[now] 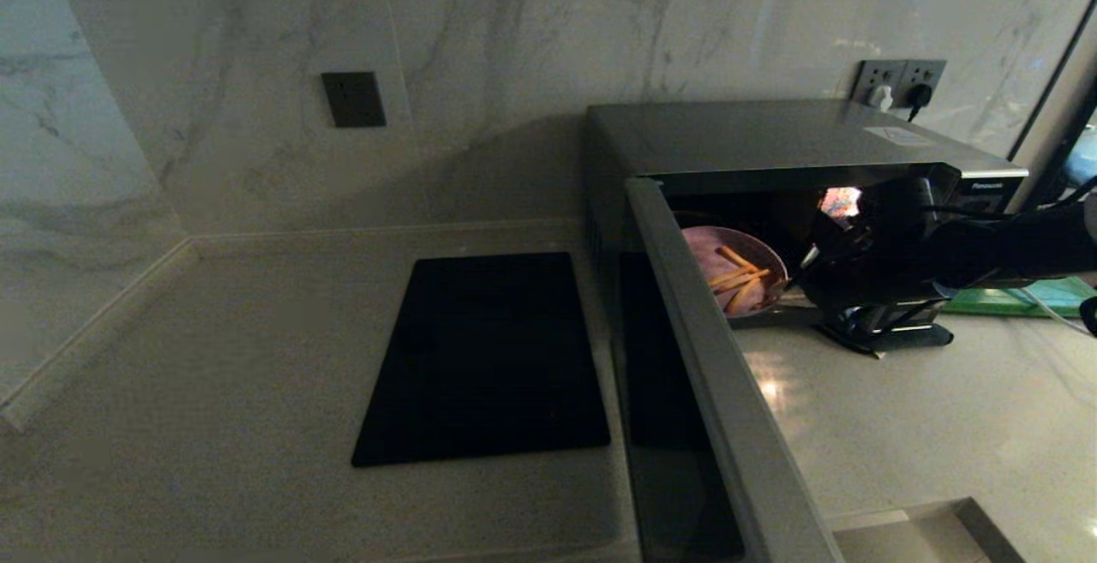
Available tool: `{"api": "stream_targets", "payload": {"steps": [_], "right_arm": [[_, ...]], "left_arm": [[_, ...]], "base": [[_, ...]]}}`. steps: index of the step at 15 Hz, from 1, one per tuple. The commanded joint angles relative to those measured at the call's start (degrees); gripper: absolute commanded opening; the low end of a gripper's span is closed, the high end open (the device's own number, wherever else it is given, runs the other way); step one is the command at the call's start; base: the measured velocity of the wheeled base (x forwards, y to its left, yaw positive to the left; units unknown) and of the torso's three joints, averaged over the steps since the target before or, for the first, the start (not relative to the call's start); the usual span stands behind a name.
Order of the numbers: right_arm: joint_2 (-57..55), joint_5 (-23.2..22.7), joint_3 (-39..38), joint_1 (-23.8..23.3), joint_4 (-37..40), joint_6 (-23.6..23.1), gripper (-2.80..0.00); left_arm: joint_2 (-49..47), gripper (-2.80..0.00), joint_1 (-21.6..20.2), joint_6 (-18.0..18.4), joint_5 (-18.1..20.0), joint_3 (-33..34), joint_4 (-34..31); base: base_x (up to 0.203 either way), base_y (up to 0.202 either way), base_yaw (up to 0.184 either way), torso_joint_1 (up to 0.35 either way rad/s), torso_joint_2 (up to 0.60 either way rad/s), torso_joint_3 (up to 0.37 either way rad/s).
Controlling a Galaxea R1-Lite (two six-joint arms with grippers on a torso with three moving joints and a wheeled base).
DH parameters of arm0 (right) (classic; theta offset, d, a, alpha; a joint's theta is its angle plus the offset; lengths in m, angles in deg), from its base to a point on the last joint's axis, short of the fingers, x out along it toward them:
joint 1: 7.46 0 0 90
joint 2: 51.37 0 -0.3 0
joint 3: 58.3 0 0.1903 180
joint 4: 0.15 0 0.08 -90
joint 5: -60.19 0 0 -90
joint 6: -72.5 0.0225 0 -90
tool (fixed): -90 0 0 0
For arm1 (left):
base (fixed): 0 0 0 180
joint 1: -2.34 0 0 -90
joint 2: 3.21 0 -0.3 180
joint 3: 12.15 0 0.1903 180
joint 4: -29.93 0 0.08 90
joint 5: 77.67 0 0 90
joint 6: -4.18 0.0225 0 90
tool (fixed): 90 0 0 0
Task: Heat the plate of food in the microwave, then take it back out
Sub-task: Put the plate in the microwave oven, then close the microwave oven
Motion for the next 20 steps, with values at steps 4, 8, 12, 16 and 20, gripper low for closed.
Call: {"api": "stream_targets", "payload": {"steps": [4, 8, 12, 16, 20], "right_arm": [[-1.62, 1.11, 1.32, -0.10, 0.21, 0.24, -2.80], [-1.95, 2.97, 1.50, -0.01, 0.27, 0.31, -2.80], [-1.37, 2.97, 1.28, -0.10, 0.27, 0.32, 0.00], [0.74, 3.07, 0.81, -0.11, 0.42, 0.32, 0.00], [5.38, 5.47, 0.49, -0.44, 1.47, 0.24, 0.00]], "left_arm": [[-0.09, -2.80, -0.02, -0.04, -0.02, 0.00, 0.02], [-0.09, -2.80, -0.02, -0.04, -0.02, 0.00, 0.02], [-0.09, -2.80, -0.02, -0.04, -0.02, 0.00, 0.02], [-0.09, -2.80, -0.02, -0.04, -0.02, 0.00, 0.02], [-0.09, -2.80, -0.02, -0.04, -0.02, 0.00, 0.02]], "base": [[0.000, 0.000, 0.000, 0.000, 0.00, 0.000], [0.000, 0.000, 0.000, 0.000, 0.00, 0.000], [0.000, 0.000, 0.000, 0.000, 0.00, 0.000], [0.000, 0.000, 0.000, 0.000, 0.00, 0.000], [0.000, 0.000, 0.000, 0.000, 0.00, 0.000]]}}
